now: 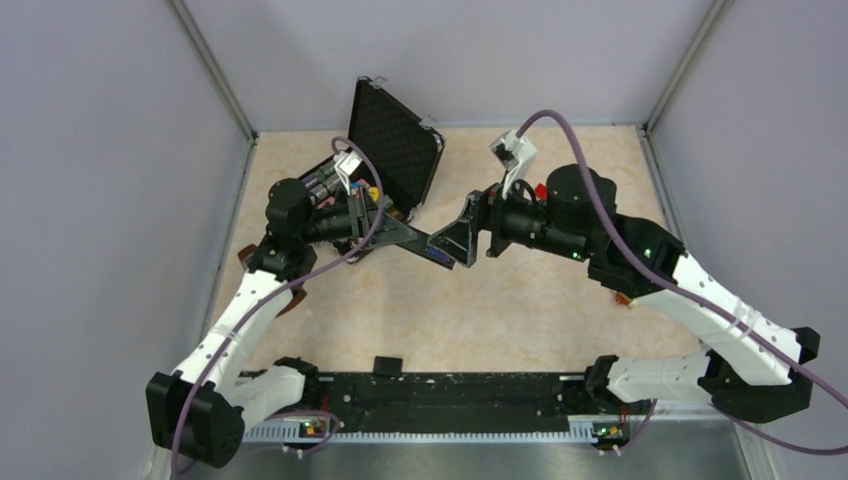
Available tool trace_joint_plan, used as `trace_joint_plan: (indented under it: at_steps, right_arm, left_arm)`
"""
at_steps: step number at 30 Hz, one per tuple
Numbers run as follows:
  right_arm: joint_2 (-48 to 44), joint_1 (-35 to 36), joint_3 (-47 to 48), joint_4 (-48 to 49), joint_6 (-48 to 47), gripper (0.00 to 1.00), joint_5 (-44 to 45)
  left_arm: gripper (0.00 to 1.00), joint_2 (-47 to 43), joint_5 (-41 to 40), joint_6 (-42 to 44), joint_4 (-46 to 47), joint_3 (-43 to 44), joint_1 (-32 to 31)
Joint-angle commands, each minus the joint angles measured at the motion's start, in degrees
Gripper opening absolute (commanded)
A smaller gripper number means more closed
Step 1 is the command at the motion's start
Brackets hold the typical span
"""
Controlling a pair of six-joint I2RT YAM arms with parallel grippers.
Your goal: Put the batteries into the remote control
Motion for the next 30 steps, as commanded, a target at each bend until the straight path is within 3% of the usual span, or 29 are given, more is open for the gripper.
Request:
trace_joint_plan:
  at_steps: [1,7,21,26,30]
  right_arm:
    - [-2.22,0.44,-0.42,0.82,19.12,0.86,9.64]
    - [-3.53,0.5,-6.19,-0.34,31.8,0.93,15.62]
    - [-1.08,0.2,-15.0,12.84,39.26,0.99,8.26]
    - [-3.38,-0.33,-20.58,19.83,42.79,0.98,8.78]
    - [-4.14,-0.72,-21.73,21.78,42.92,0.9,8.5]
  left_arm:
    - [0.0,-2.75,-3.62,2.97,-1.88,3.94,-0.03]
    - [0.0,-4.18,-6.2,1.64,-1.64,4.05,-0.03]
    - [0.0,-4.48,-5.79,-2.89,0.0,3.92,-0.03]
    - [0.0,-4.69,-5.28,-3.1,-0.26,3.92,-0.03]
    - [0.0,-4.7,-5.65,-3.36,0.21,3.95,0.01]
